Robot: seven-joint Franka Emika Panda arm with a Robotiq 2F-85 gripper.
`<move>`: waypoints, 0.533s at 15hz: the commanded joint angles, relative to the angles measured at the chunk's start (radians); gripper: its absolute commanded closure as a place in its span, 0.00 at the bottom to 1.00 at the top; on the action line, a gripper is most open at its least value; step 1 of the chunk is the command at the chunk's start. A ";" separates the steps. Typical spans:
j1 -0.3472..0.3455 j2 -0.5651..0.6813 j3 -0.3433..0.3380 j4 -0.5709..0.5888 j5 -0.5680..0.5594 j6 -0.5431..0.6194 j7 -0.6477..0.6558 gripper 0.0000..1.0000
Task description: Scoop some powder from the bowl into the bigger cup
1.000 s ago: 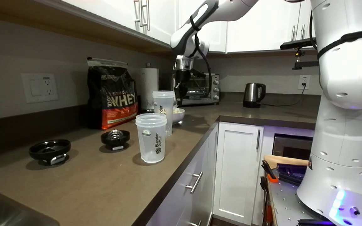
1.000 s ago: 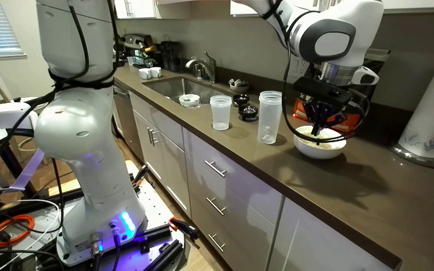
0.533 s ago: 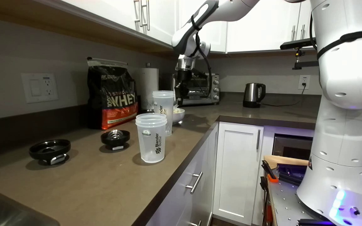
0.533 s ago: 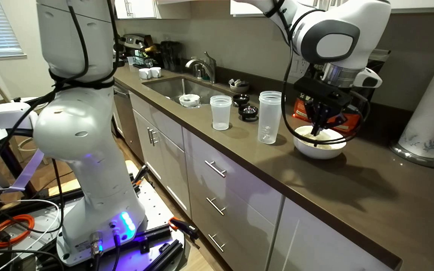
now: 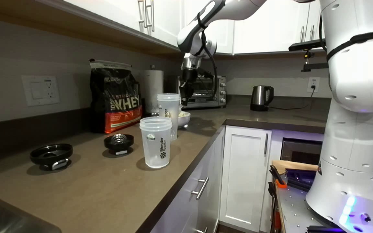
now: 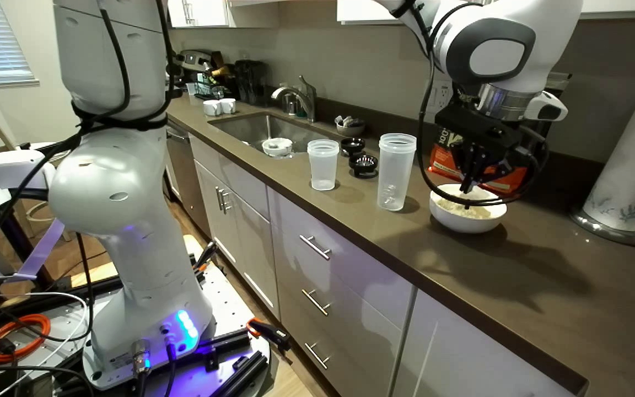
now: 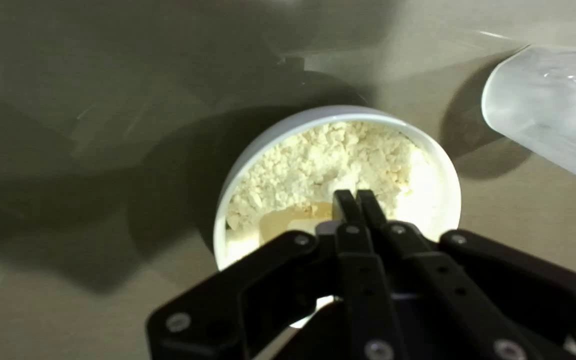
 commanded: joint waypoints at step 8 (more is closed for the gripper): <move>-0.006 -0.075 0.000 -0.005 0.023 -0.087 -0.017 0.99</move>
